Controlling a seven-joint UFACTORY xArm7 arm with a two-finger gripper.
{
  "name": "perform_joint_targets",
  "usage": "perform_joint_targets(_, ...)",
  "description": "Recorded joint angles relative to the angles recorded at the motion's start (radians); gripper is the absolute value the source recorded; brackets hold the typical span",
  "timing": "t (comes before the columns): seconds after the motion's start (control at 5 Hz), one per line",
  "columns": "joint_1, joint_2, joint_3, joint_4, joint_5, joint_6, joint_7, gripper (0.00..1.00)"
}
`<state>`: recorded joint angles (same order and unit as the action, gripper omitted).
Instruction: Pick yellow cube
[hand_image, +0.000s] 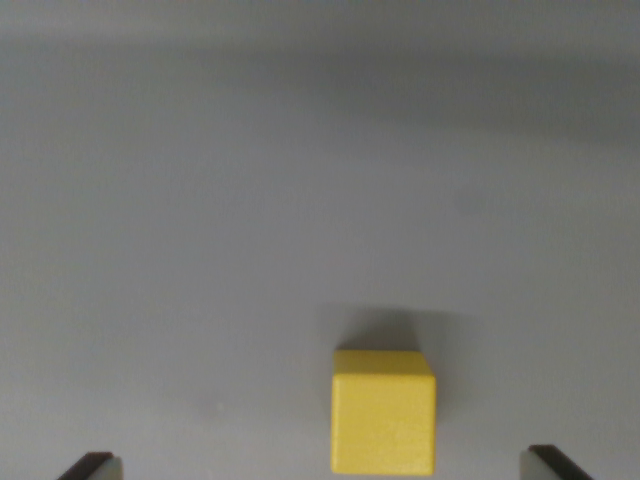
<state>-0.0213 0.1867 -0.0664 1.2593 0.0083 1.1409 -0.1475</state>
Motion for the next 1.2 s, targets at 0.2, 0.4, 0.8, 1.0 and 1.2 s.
perform_joint_targets(0.2, -0.0053, 0.017, -0.002, -0.03, 0.0058, -0.046, -0.016, 0.0)
perform_joint_targets(0.4, -0.0053, 0.017, -0.002, -0.03, 0.0058, -0.046, -0.016, 0.0)
perform_joint_targets(0.8, -0.0108, 0.035, -0.005, -0.061, 0.0117, -0.093, -0.032, 0.0)
perform_joint_targets(1.0, -0.0161, 0.052, -0.007, -0.092, 0.0175, -0.139, -0.048, 0.0)
perform_joint_targets(1.2, -0.0161, 0.052, -0.007, -0.092, 0.0175, -0.139, -0.048, 0.0)
